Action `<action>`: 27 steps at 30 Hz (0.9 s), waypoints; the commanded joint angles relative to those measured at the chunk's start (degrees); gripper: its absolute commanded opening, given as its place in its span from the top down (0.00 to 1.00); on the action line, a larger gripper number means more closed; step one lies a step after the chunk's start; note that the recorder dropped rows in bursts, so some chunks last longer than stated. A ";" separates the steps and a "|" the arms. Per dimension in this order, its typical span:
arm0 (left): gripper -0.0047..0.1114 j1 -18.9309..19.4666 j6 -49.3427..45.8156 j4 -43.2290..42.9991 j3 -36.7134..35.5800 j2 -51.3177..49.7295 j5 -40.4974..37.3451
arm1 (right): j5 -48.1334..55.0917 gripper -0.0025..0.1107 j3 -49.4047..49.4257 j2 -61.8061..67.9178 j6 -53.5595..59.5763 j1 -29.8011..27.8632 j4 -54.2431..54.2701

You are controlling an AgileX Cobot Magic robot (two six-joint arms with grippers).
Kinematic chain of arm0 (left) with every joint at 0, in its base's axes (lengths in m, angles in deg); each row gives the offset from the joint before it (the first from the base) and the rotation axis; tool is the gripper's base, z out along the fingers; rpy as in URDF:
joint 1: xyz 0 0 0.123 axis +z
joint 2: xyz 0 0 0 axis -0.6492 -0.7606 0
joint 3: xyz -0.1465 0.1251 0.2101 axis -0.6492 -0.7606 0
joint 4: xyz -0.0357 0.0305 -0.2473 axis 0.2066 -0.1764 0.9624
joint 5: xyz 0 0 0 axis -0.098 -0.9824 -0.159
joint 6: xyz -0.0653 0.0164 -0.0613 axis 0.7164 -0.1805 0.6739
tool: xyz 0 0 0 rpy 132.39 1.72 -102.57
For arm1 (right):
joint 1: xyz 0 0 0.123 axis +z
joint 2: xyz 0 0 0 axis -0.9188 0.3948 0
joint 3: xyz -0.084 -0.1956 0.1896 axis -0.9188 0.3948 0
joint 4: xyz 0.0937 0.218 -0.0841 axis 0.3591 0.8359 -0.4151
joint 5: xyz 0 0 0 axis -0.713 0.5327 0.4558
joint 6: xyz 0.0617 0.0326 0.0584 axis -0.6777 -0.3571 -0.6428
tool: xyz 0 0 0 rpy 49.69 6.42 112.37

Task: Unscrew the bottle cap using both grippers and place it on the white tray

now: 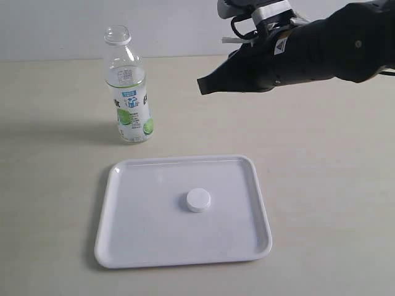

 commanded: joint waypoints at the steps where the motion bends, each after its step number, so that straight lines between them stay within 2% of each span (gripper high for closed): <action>1: 0.96 0.10 -0.20 -0.20 -0.04 0.39 0.09 | 0.00 0.98 0.29 -0.33 1.59 -0.26 -4.47; 7: 0.96 0.10 -0.20 -0.20 -0.04 0.39 0.09 | 14.07 0.98 0.97 -7.65 1.48 -0.26 -9.42; 14: 0.96 0.10 -0.20 -0.20 -0.04 0.39 0.09 | 8.43 0.98 12.50 -30.18 1.04 -3.83 -8.95; 17: 0.96 0.10 -0.20 -0.20 -0.04 0.39 0.09 | 8.44 0.98 19.72 -43.53 1.04 -8.11 -8.95; 22: 0.96 0.10 -0.20 -0.20 -0.04 0.39 0.09 | 7.53 0.98 29.70 -62.93 0.93 -19.19 -5.04; 27: 0.96 0.10 -0.20 -0.20 -0.04 0.39 0.09 | 6.76 0.98 36.07 -74.66 0.93 -24.15 -4.89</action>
